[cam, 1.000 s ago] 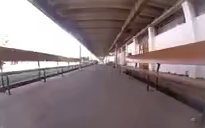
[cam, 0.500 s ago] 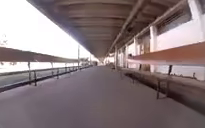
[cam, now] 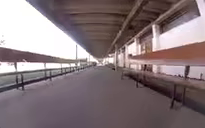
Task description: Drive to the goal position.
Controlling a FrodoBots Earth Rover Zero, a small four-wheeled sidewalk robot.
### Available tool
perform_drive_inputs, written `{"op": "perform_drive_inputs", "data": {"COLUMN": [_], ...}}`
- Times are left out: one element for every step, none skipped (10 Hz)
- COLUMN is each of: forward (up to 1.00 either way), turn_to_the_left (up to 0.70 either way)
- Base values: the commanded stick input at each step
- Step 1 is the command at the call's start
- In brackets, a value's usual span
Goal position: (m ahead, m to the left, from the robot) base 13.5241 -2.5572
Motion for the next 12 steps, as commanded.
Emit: {"op": "perform_drive_inputs", "data": {"forward": [0.92,0.92,0.92,0.92,0.92,0.92,0.92,0.92,0.92,0.92,0.92,0.92], "turn_to_the_left": [0.31,0.19,0.1,0.05,0.01,0.01,0.01,0.01,0.01,0.01,0.01,0.01]}}
